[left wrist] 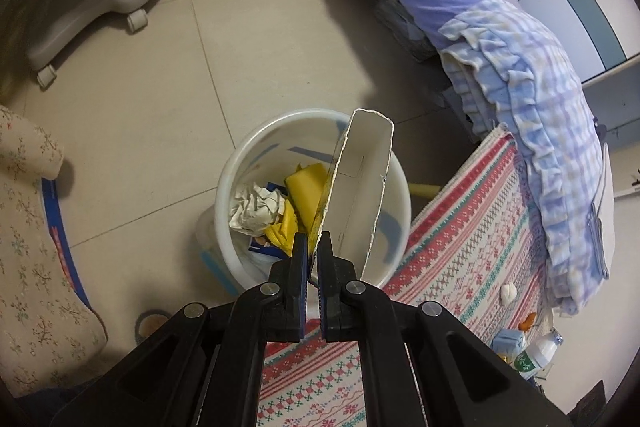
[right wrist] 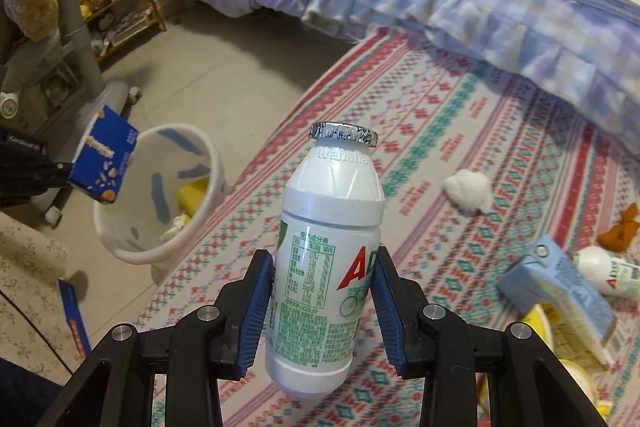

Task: Collect trash
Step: 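Drop the box lid and yogurt bottle into the wastebasket by opening both tools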

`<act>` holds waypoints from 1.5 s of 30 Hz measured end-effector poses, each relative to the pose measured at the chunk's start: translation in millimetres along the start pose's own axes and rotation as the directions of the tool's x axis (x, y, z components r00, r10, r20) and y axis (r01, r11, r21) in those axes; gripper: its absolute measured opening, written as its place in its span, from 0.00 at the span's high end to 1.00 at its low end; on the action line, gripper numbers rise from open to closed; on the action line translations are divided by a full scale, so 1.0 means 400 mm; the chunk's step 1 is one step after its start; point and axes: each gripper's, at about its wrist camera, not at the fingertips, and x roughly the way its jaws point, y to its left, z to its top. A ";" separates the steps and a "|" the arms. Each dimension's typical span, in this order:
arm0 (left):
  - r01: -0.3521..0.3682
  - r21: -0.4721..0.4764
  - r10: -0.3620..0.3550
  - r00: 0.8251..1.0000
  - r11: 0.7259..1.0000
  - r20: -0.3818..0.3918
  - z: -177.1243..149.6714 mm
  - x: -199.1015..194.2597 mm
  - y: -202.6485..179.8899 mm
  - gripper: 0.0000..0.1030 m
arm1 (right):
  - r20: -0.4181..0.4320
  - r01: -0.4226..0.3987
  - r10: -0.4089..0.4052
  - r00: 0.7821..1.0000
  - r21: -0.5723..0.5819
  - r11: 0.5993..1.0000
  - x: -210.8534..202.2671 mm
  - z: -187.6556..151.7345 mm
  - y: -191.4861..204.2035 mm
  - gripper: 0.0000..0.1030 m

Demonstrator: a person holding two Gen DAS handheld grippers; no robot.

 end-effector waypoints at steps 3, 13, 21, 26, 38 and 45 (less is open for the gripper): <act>-0.004 -0.004 0.003 1.000 1.000 -0.022 0.004 0.033 0.005 0.95 | 0.006 -0.019 0.019 1.000 0.000 1.000 0.012 0.010 0.019 0.58; -0.043 0.004 0.043 0.999 0.999 -0.010 0.024 0.063 0.039 0.47 | 0.007 -0.104 0.104 0.995 -0.009 0.995 0.097 0.068 0.139 0.58; 0.084 -0.128 -0.086 0.996 0.988 -0.017 0.032 -0.025 0.082 0.42 | 0.007 -0.167 0.168 0.986 -0.028 0.985 0.178 0.130 0.262 0.57; 0.100 -0.165 -0.101 0.995 0.981 0.006 0.037 -0.062 0.105 0.42 | -0.022 -0.200 0.199 0.980 -0.037 0.979 0.247 0.161 0.337 0.55; 0.081 -0.179 -0.079 0.997 0.980 0.020 0.020 -0.087 0.103 0.42 | -0.058 -0.197 0.195 0.979 -0.020 0.980 0.284 0.152 0.336 0.41; 0.011 -0.102 -0.007 0.999 0.995 0.045 -0.025 -0.102 0.041 0.42 | -0.046 -0.181 0.181 0.982 -0.005 0.983 0.204 0.124 0.254 0.41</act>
